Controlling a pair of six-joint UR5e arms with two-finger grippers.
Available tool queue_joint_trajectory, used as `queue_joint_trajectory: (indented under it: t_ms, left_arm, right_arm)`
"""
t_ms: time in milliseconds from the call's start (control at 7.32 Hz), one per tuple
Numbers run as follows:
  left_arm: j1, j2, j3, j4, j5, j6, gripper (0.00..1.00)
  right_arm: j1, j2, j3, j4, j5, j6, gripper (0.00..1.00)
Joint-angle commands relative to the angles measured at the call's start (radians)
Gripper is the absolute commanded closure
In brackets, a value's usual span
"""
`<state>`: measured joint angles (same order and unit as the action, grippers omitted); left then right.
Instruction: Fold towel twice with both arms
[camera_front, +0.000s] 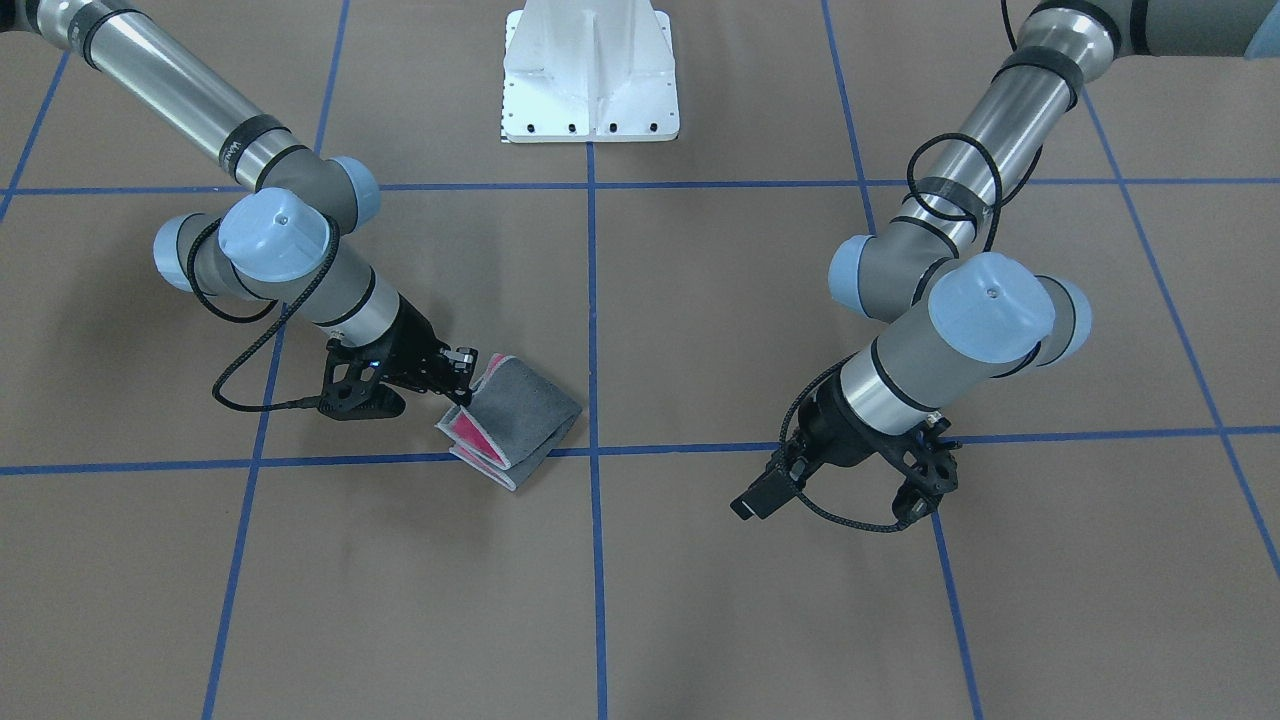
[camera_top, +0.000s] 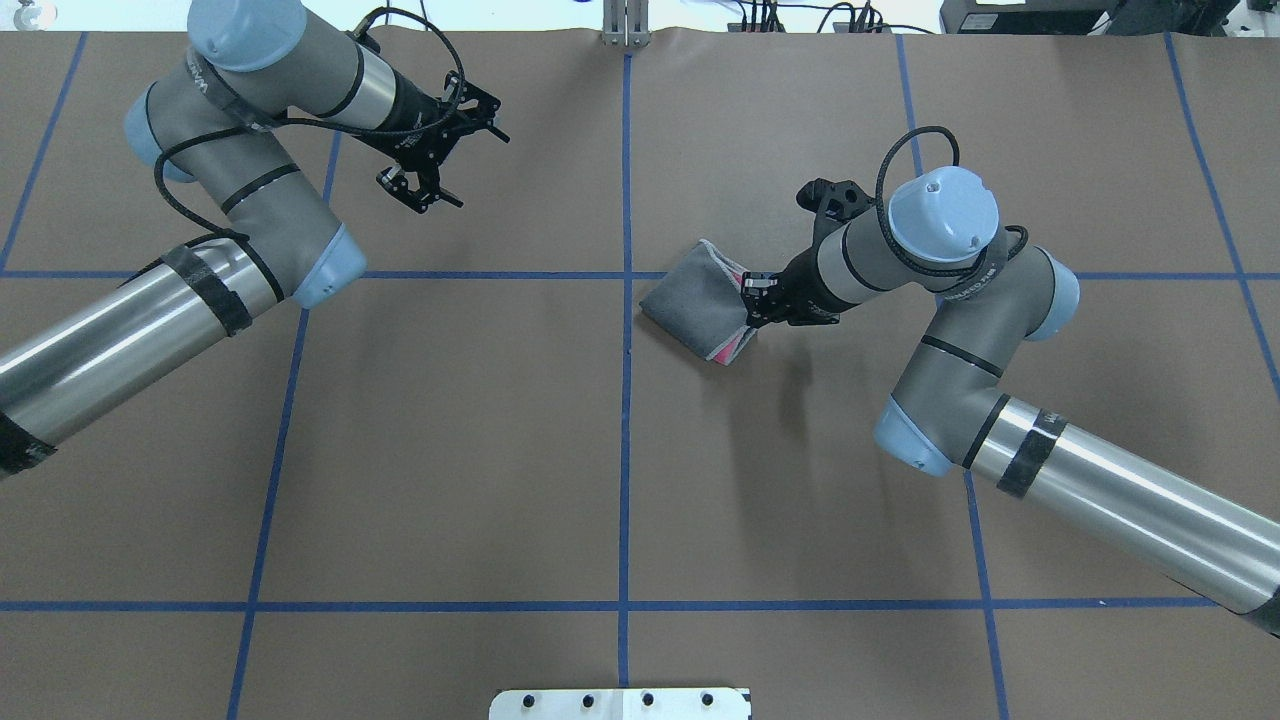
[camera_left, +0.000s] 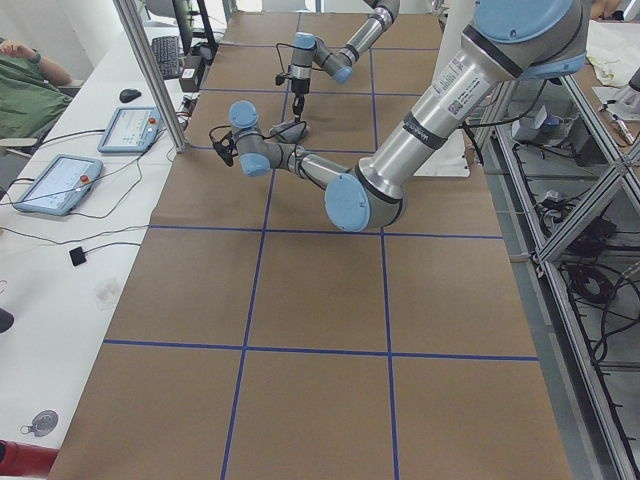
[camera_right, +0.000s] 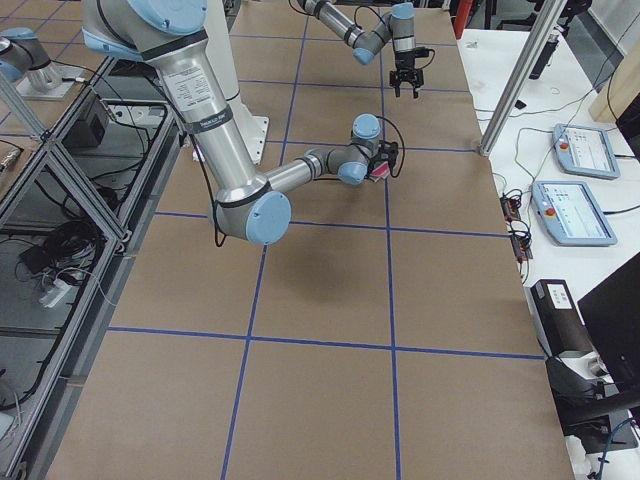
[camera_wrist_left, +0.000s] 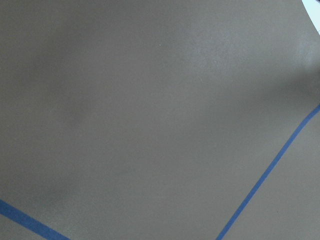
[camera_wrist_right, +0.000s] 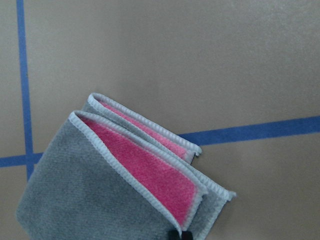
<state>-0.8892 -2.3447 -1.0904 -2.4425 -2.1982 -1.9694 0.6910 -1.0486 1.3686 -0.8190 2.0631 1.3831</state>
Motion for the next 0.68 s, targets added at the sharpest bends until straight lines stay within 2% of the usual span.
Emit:
queue_joint_trajectory:
  t_ms: [0,137,273,546]
  left_arm:
    - [0.001,0.001,0.003,-0.001,0.002,0.000,0.00]
    - [0.001,0.001,0.003,-0.003,0.000,0.000,0.00]
    - [0.001,0.001,0.001,-0.004,0.000,0.001,0.00]
    - [-0.016,0.001,-0.020,-0.001,-0.001,0.003,0.00]
  right_arm:
    - [0.015,0.002,0.003,0.006,0.020,0.004,1.00]
    - [0.045,0.002,0.003,0.004,0.060,0.005,0.41]
    - [0.076,0.007,0.019,0.000,0.101,0.020,0.01]
    - [0.186,0.004,0.024,-0.008,0.228,0.011,0.00]
